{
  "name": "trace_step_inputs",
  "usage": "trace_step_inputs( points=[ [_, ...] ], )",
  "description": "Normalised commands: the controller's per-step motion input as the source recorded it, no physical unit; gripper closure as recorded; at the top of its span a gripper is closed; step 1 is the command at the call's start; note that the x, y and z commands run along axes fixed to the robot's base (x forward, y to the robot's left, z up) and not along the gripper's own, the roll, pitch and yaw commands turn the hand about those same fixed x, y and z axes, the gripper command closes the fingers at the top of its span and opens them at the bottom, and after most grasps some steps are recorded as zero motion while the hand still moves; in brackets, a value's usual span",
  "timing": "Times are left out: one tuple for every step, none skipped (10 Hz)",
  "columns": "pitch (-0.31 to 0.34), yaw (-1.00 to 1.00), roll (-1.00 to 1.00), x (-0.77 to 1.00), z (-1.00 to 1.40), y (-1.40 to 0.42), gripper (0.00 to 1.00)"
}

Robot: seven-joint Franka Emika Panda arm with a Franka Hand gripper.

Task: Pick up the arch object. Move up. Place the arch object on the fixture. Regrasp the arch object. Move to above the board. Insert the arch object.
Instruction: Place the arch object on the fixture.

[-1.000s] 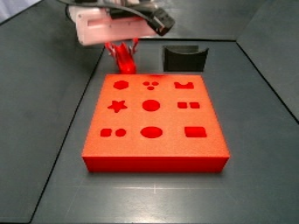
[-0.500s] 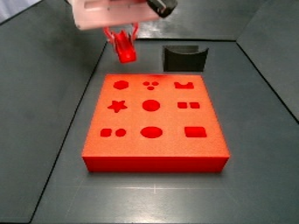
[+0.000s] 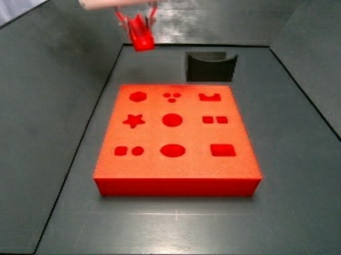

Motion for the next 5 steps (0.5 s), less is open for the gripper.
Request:
trace_step_inputs(
  points=[
    [0.048,0.02,-0.08,-0.02,0.77,-0.02,1.00],
    [0.056,0.02,-0.09,-0.02,0.62,-0.02,1.00],
    [0.063,0.02,-0.10,-0.01,0.47,-0.01,1.00],
    [0.074,0.01,-0.11,0.01,0.28,-0.01,1.00],
    [0.116,-1.00,-0.27,1.00,0.05,0.31,1.00]
  ],
)
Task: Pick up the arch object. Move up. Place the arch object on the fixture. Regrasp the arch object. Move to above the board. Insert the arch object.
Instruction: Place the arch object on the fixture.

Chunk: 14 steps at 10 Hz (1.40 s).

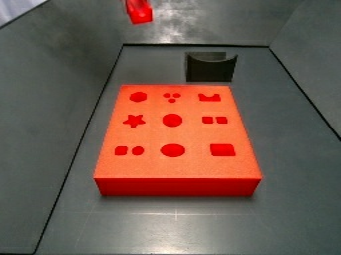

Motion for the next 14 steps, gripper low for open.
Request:
trace_step_inputs(
  points=[
    [0.124,-1.00,-0.27,1.00,0.02,0.31,1.00],
    [0.165,-1.00,-0.35,1.00,0.01,0.29,1.00],
    [0.156,-0.76,-0.32,1.00,0.02,0.26,1.00],
    [0.128,-0.46,-0.25,1.00,0.02,0.24,1.00],
    [0.099,-0.31,-0.21,1.00,0.01,0.22,1.00],
    [0.085,-0.18,-0.18,1.00,0.02,0.20,1.00],
    [0.089,-0.14,-0.17,1.00,0.02,0.20,1.00],
    [0.108,-0.09,-0.17,1.00,0.02,0.17,1.00],
    [0.114,-0.07,-0.17,1.00,0.01,0.16,1.00],
    [0.116,-0.06,-0.16,1.00,0.01,0.14,1.00],
    [0.119,-0.06,-0.16,1.00,0.01,0.13,1.00],
    [0.128,-0.06,-0.16,1.00,0.01,0.12,1.00],
    [0.130,-0.05,-0.16,1.00,0.01,0.11,1.00],
    [0.130,-0.05,-0.15,1.00,0.01,0.09,1.00]
  ],
)
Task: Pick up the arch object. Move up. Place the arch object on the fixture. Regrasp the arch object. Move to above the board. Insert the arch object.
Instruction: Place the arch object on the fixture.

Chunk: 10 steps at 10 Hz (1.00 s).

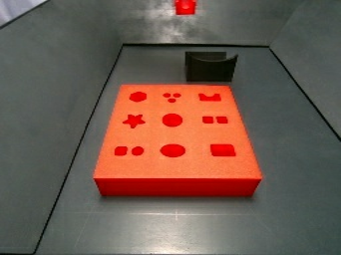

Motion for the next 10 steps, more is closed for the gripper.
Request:
trace_step_inputs(
  points=[
    [-0.008,0.02,-1.00,1.00,-0.03,-0.01,1.00],
    [-0.003,0.02,-1.00,1.00,-0.03,-0.03,1.00],
    [0.006,0.01,-1.00,0.92,-0.03,0.01,1.00],
    [0.030,0.00,-1.00,0.78,-0.01,0.03,1.00],
    [0.054,-0.01,-1.00,0.65,-0.01,0.04,1.00],
    [0.069,-0.02,-1.00,0.56,-0.01,0.04,1.00],
    [0.081,-0.03,-1.00,0.47,-0.01,0.04,1.00],
    [0.093,-0.04,-1.00,0.38,-0.01,0.04,1.00],
    [0.110,-0.07,-1.00,0.26,-0.01,0.05,1.00],
    [0.118,-0.09,-0.94,0.17,-0.01,0.04,1.00]
  ],
)
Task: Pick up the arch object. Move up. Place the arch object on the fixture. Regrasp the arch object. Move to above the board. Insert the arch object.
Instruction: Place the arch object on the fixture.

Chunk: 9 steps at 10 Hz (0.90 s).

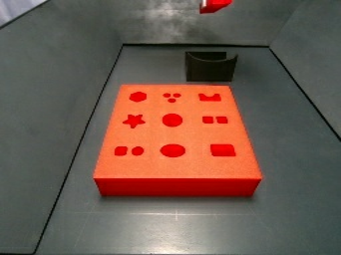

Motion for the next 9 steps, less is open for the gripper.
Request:
trace_step_inputs(
  points=[
    [0.105,-0.10,-0.77,0.09,-0.01,0.05,1.00],
    [0.070,-0.11,-0.59,0.05,-0.01,0.04,1.00],
    [0.045,-0.11,-0.34,0.05,-0.02,0.04,1.00],
    [0.036,-0.10,-0.20,0.06,-0.01,0.03,1.00],
    [0.333,0.01,-1.00,0.13,-1.00,0.13,1.00],
    [0.330,0.00,-1.00,0.13,-1.00,0.14,1.00],
    [0.359,-0.08,-0.99,0.15,-1.00,0.14,1.00],
    [0.332,-0.15,-0.84,0.16,-1.00,0.14,1.00],
    [0.262,-0.22,-0.62,0.16,-1.00,0.14,1.00]
  ],
)
